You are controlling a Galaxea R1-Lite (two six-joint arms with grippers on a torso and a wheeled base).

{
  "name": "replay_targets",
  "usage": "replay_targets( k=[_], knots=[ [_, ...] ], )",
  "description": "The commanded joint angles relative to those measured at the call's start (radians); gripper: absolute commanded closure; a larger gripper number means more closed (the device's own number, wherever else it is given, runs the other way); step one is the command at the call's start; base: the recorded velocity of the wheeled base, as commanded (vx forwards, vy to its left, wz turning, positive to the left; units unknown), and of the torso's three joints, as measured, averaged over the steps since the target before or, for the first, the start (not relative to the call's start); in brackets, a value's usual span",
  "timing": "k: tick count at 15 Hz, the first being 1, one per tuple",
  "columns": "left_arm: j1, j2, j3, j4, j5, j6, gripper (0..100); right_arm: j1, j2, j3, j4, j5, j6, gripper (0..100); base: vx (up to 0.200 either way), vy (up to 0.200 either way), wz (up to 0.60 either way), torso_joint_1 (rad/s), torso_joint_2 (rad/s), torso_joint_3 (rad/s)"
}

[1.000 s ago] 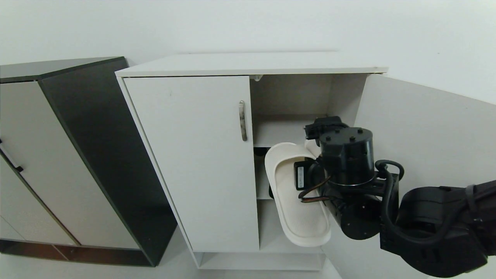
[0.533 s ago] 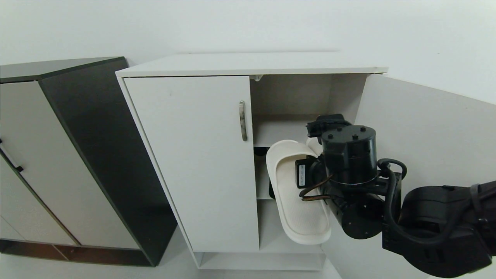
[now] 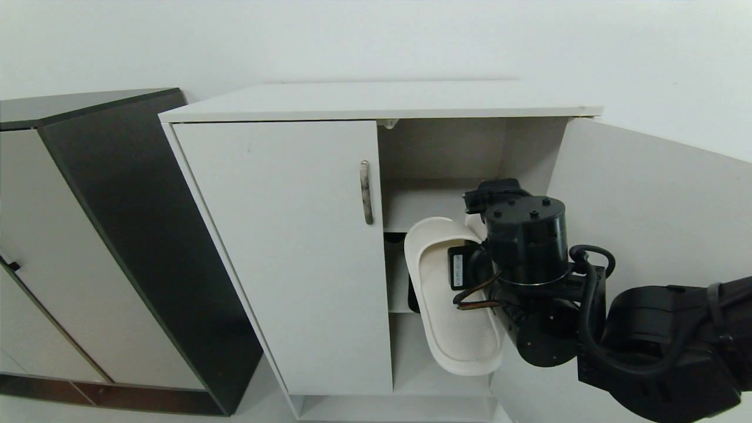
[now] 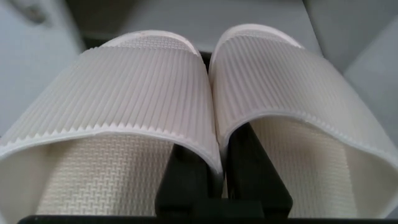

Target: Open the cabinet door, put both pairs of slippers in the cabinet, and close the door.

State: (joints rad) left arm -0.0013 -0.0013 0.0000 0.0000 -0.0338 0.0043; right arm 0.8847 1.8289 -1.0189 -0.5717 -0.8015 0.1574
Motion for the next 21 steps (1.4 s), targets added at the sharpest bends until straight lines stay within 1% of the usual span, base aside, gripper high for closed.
replay_targets(
  k=[1,2,4,10,13,15,17,21],
  knots=[
    [0.000,0.001,0.000,0.000,0.000,0.000,100,0.002,0.007,0.000,0.000,-0.004,0.002,100,0.200,0.000,0.00,0.002,0.01,0.002],
    [0.000,0.001,0.000,0.000,0.000,0.000,100,0.002,0.015,-0.001,-0.005,-0.024,0.007,100,0.200,0.000,0.00,0.002,0.00,0.002],
    [0.001,0.001,0.000,0.000,0.000,0.000,100,0.000,0.027,-0.001,-0.023,-0.024,0.007,100,0.200,0.000,0.00,0.005,0.00,0.005],
    [0.000,0.001,0.000,0.000,0.002,0.000,100,-0.035,0.059,-0.015,-0.027,-0.013,0.007,100,0.000,0.000,0.00,0.000,0.00,0.000],
    [0.000,0.001,0.000,0.000,0.002,0.000,100,-0.089,0.139,-0.125,-0.023,-0.008,0.002,100,0.000,0.000,0.00,0.000,0.00,0.000],
    [0.000,0.001,0.000,0.000,0.002,-0.001,100,-0.115,0.176,-0.188,-0.014,0.022,-0.018,100,0.000,0.000,0.00,0.000,0.00,0.000],
    [0.000,0.001,0.000,-0.002,0.002,-0.001,100,-0.127,0.220,-0.254,-0.010,0.030,-0.033,100,0.000,0.000,0.00,0.000,0.00,0.000],
    [0.001,0.001,0.000,-0.002,0.005,-0.003,100,-0.161,0.302,-0.398,0.056,0.045,-0.029,100,0.000,0.000,0.00,0.000,0.00,0.000]
  ],
)
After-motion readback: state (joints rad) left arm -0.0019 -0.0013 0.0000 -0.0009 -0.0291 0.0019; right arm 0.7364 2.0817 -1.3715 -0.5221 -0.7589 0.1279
